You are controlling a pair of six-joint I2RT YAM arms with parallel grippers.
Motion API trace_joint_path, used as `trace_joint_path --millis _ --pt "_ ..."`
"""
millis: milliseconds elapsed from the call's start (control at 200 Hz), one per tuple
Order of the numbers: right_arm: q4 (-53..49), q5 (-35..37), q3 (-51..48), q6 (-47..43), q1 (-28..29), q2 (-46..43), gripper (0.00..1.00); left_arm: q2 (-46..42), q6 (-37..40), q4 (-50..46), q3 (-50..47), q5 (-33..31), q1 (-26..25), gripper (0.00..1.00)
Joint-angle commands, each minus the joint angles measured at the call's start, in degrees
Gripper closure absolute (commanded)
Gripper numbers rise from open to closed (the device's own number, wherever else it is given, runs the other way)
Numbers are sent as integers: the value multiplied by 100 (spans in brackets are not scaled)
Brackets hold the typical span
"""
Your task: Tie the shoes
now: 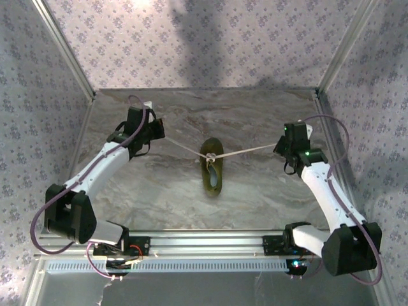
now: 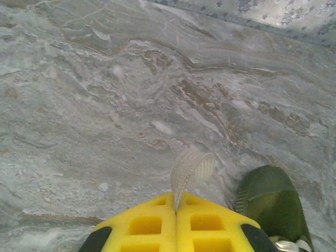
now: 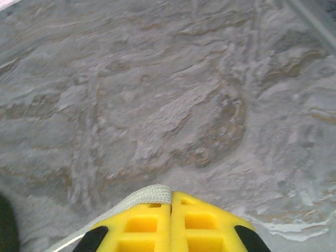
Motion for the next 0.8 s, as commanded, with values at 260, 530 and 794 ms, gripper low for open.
trace_joint_path --millis 260,530,794 --pt "30 -284 -242 236 -1536 534 100 109 -54 375 -622 187 698 100" --pt "-73 -355 -333 355 -2111 778 100 457 -175 -23 -692 -94 819 100" --pt "-192 -305 -345 419 -2352 944 100 622 -309 -150 -912 -263 854 100"
